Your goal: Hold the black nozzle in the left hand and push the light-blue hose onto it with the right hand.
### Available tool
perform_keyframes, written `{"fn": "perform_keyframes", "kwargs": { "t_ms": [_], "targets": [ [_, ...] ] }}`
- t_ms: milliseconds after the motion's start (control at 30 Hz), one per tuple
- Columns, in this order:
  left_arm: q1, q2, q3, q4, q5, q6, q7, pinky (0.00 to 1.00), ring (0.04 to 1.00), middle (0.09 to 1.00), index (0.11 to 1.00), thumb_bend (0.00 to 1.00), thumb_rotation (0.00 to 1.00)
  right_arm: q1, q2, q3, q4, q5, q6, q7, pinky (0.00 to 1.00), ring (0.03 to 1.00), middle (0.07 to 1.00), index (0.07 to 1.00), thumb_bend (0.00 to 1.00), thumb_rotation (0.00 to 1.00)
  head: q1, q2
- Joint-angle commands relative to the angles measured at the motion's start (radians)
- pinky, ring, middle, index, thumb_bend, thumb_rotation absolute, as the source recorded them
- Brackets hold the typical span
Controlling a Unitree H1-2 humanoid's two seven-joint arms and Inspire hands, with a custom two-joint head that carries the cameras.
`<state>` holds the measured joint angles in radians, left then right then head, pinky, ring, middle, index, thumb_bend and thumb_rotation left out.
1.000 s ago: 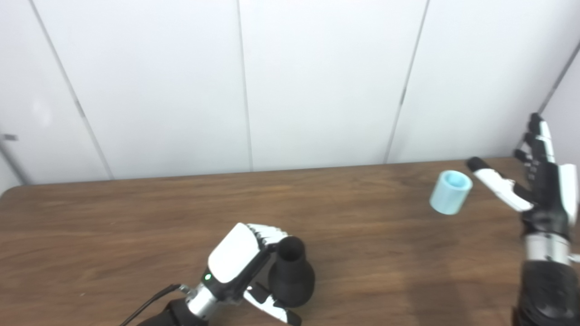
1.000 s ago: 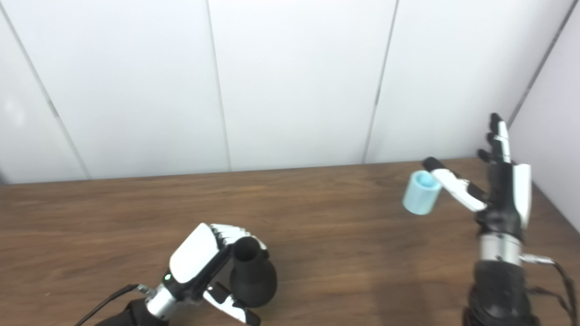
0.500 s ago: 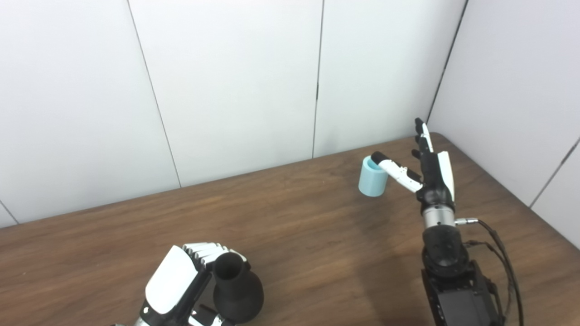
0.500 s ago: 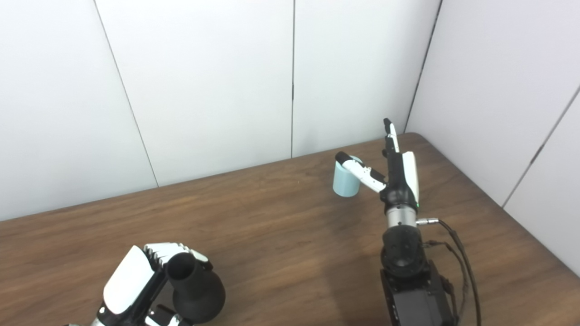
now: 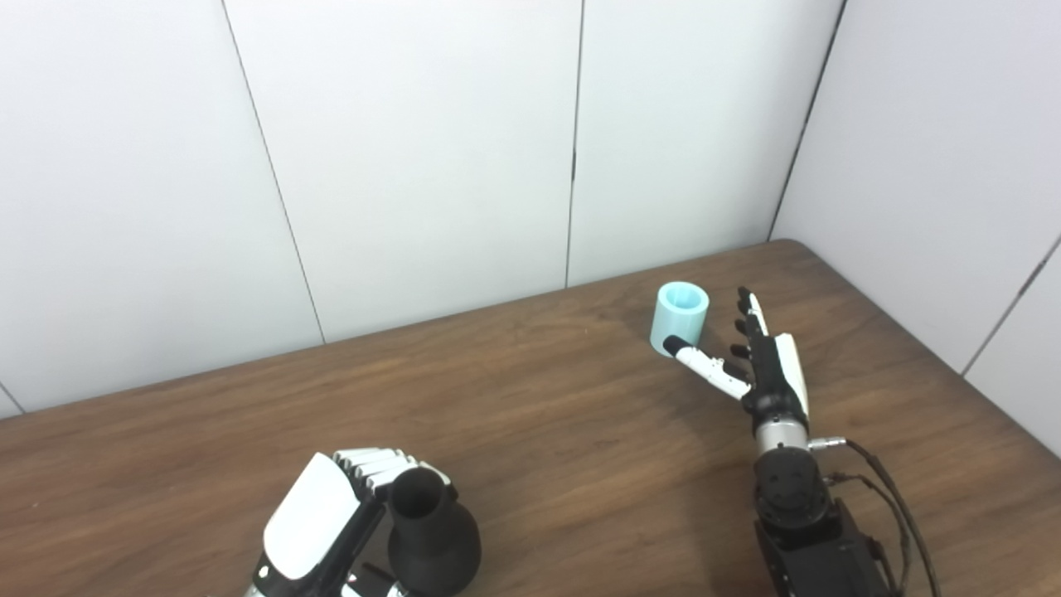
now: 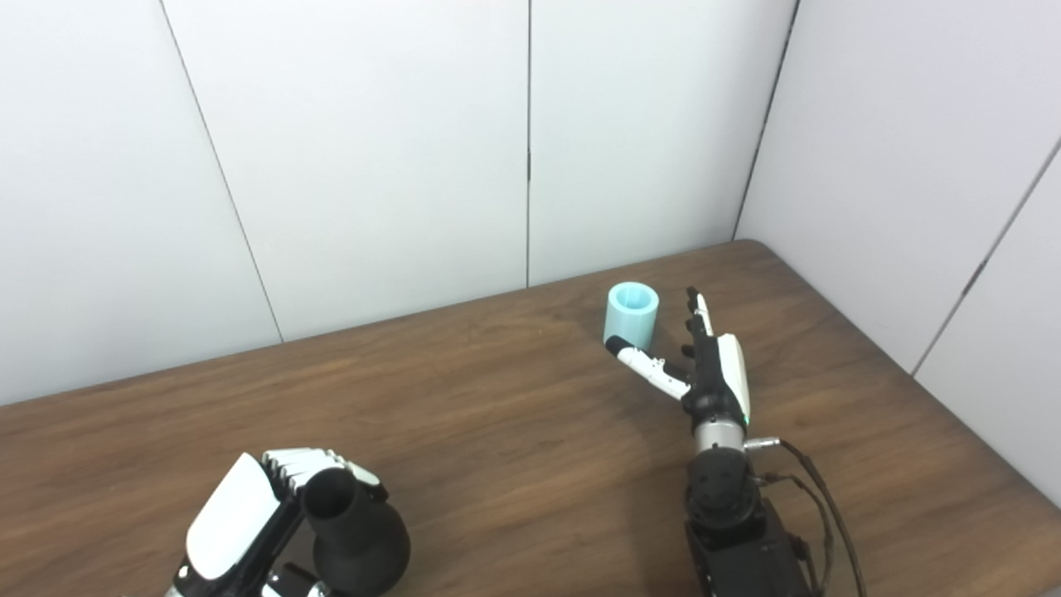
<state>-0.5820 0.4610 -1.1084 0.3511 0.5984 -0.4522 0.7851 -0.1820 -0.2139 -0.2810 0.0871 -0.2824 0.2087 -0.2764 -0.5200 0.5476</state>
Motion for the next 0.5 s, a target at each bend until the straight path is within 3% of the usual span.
{"fn": "perform_keyframes", "kwargs": {
  "t_ms": [0, 233, 467],
  "targets": [
    [0.153, 0.015, -0.062, 0.076, -0.028, -0.018, 0.029, 0.34, 0.479, 0.478, 0.5, 0.52, 0.0, -0.033, -0.019, -0.005, -0.011, 0.007, -0.077, -0.033, 0.8, 0.906, 0.959, 0.982, 1.0, 0.58, -0.001, 0.001],
    [0.157, 0.02, -0.063, 0.067, -0.037, -0.018, 0.018, 0.35, 0.48, 0.477, 0.502, 0.52, 0.0, -0.042, -0.007, -0.02, 0.011, 0.069, -0.102, -0.032, 0.9, 0.962, 0.996, 1.0, 1.0, 0.57, 0.0, 0.003],
    [0.159, 0.024, -0.069, 0.061, -0.043, -0.018, 0.012, 0.35, 0.48, 0.476, 0.503, 0.52, 0.0, -0.057, -0.023, 0.003, 0.042, 0.07, -0.099, -0.028, 0.88, 0.947, 0.981, 0.991, 0.97, 0.53, 0.006, 0.008]
  ]
}}
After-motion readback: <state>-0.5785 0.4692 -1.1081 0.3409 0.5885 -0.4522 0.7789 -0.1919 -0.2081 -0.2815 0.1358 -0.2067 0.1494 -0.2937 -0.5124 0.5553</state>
